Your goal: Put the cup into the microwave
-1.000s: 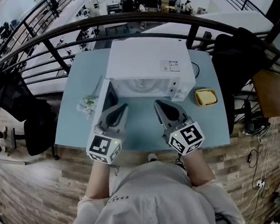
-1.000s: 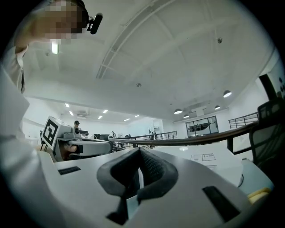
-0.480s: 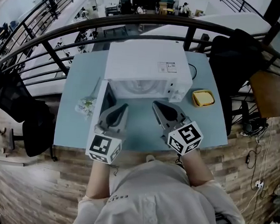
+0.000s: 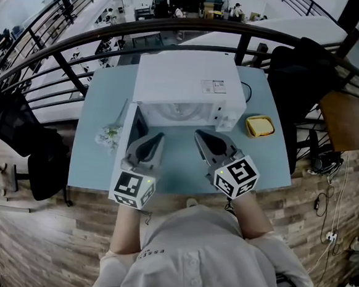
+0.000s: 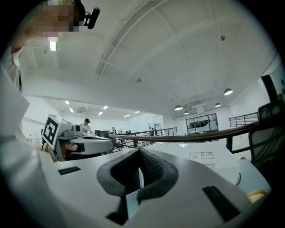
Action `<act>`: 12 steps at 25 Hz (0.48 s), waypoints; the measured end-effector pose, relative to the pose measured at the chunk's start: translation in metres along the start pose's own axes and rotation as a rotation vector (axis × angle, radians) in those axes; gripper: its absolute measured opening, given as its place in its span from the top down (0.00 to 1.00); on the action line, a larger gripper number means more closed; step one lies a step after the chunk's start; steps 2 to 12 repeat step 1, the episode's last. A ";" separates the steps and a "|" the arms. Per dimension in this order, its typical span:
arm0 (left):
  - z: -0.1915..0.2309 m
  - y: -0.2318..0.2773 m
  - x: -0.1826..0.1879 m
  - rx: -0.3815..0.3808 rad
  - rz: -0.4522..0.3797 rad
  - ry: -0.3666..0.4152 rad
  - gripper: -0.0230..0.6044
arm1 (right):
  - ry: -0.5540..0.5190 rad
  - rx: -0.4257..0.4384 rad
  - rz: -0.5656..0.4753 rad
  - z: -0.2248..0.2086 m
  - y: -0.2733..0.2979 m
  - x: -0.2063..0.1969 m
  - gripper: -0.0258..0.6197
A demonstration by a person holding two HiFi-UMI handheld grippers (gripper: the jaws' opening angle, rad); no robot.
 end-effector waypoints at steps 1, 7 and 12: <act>0.000 0.000 0.000 -0.001 -0.002 0.001 0.96 | 0.000 0.000 0.000 0.000 0.000 0.000 0.94; 0.000 0.000 0.000 -0.001 -0.002 0.001 0.96 | 0.000 0.000 0.000 0.000 0.000 0.000 0.94; 0.000 0.000 0.000 -0.001 -0.002 0.001 0.96 | 0.000 0.000 0.000 0.000 0.000 0.000 0.94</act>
Point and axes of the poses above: the fingertips, and each gripper's own axes: y forward along the fingers, z to its left, x out of its top, the point moved 10 cm from there along -y, backward along the fingers, and after that the axes turned 7 degrees about z, right-handed, at the moved point
